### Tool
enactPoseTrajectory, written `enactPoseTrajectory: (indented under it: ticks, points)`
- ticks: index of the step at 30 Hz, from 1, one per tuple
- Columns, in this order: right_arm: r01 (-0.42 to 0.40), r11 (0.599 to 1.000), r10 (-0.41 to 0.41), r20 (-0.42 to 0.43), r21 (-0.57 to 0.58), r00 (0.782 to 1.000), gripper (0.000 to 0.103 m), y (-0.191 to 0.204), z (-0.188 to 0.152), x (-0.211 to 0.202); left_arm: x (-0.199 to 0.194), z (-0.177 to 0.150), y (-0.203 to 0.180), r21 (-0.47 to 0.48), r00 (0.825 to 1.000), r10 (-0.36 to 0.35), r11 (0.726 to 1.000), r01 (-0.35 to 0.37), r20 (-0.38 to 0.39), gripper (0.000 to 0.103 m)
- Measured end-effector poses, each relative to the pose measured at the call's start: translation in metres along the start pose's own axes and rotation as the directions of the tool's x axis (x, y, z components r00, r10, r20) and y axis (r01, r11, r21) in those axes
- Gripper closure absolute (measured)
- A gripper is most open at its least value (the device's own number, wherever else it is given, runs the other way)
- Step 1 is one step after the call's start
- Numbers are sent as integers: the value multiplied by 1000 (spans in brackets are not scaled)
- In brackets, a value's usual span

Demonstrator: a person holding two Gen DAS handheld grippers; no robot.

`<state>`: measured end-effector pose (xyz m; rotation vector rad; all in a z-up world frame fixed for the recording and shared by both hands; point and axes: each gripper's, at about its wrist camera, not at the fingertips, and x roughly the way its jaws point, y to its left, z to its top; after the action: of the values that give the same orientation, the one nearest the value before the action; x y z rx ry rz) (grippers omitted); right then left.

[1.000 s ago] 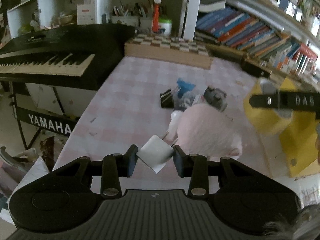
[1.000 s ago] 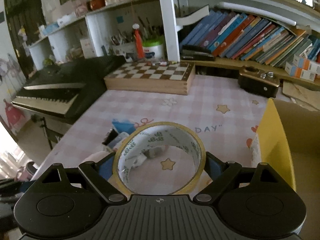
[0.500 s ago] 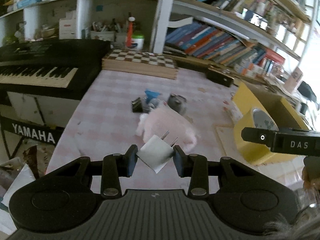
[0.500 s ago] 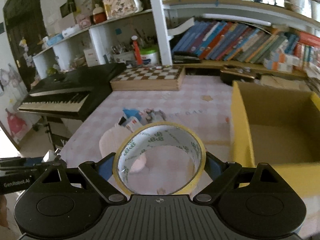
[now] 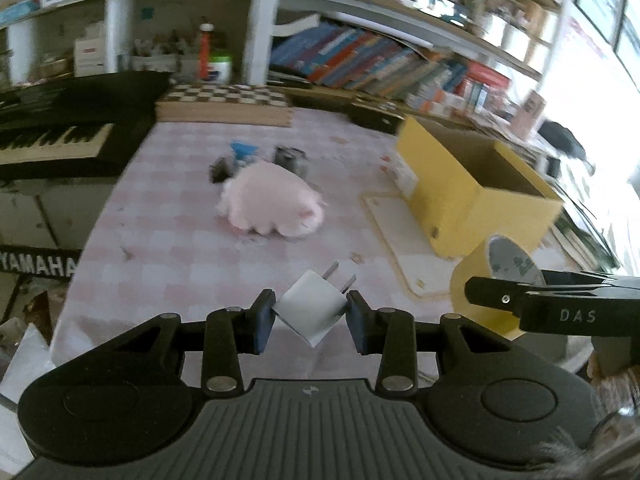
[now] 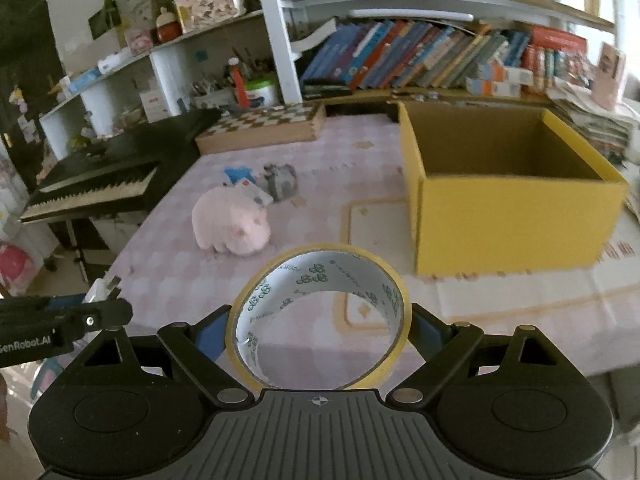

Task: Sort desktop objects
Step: 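Lift the plug and tape roll and carry both toward the yellow box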

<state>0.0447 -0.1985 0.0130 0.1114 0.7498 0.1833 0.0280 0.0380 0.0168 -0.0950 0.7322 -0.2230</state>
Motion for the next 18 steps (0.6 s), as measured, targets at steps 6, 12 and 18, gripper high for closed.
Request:
enactPoseTrajectory:
  ticks: [6, 12, 18]
  points:
    - [63, 996, -63, -11, 66, 998, 11, -14, -28, -23, -3, -12, -22, 68, 996, -75, 995, 78, -37, 67]
    - [136, 981, -136, -9, 136, 991, 11, -30, -44, -45, -4, -17, -43, 134, 988, -147, 979, 153, -57, 67]
    - [205, 961, -207, -11, 187, 978, 11, -43, -54, -65, -1, -19, -65, 194, 971, -226, 952, 237, -78, 67]
